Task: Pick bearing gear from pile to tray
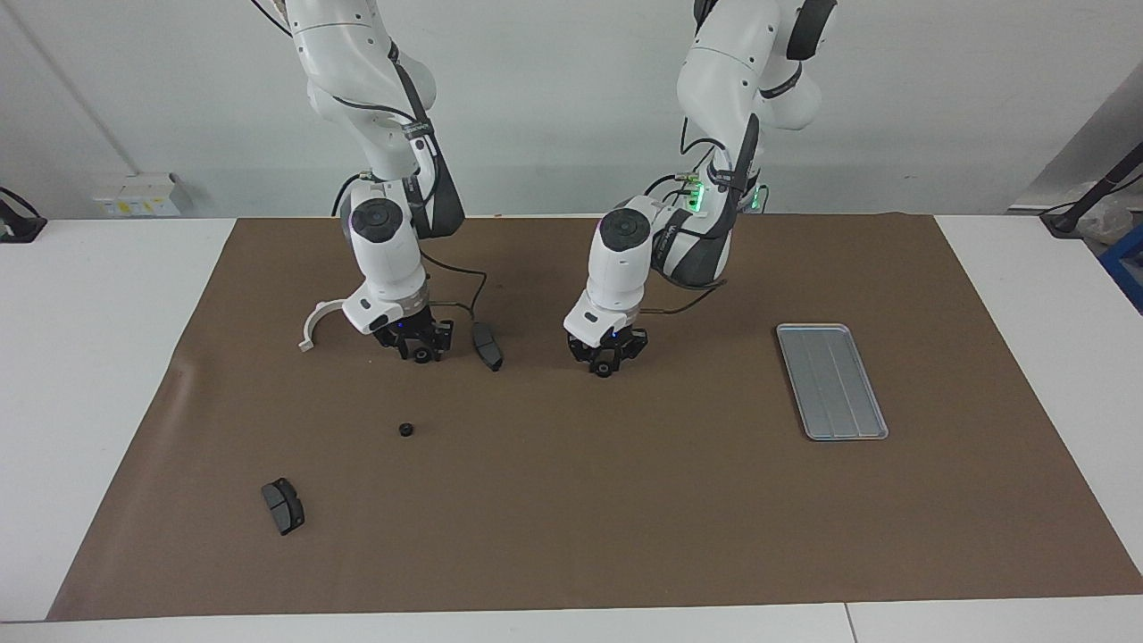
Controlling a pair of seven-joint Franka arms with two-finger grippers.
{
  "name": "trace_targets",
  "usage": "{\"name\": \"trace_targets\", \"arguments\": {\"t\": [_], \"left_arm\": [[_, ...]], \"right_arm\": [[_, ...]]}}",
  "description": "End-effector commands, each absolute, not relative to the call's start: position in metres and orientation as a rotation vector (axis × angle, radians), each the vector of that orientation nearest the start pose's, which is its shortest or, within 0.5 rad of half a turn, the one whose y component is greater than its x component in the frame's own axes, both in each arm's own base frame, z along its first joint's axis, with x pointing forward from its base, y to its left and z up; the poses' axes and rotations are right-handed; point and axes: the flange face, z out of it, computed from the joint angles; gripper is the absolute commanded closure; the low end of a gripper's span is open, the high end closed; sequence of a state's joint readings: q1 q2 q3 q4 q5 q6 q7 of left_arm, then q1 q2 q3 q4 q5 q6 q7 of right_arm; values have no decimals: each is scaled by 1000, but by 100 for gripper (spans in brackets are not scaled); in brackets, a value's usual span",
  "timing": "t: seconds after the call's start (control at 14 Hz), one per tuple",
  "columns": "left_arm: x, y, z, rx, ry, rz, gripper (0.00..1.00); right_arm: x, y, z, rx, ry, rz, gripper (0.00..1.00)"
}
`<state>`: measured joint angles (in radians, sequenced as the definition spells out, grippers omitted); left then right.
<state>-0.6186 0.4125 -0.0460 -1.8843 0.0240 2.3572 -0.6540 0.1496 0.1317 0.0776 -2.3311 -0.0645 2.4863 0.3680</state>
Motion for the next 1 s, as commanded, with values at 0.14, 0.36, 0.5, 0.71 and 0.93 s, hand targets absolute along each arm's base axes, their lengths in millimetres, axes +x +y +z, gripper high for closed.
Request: {"name": "trace_targets", "arguments": {"t": [0.14, 0.36, 0.5, 0.71, 0.93], "left_arm": [[492, -392, 292, -3158, 59, -65, 80], [497, -388, 295, -3152, 46, -54, 91], [505, -382, 303, -3132, 23, -18, 96], [548, -339, 341, -3118, -61, 4, 97], [574, -266, 398, -3142, -133, -58, 97]], "right_arm": [[511, 124, 301, -3134, 127, -110, 100], [528, 133, 323, -3132, 118, -125, 100], [542, 148, 338, -3122, 121, -109, 100], [559, 165, 355, -3057, 181, -96, 100], [569, 219, 378, -3041, 153, -102, 100]]}}
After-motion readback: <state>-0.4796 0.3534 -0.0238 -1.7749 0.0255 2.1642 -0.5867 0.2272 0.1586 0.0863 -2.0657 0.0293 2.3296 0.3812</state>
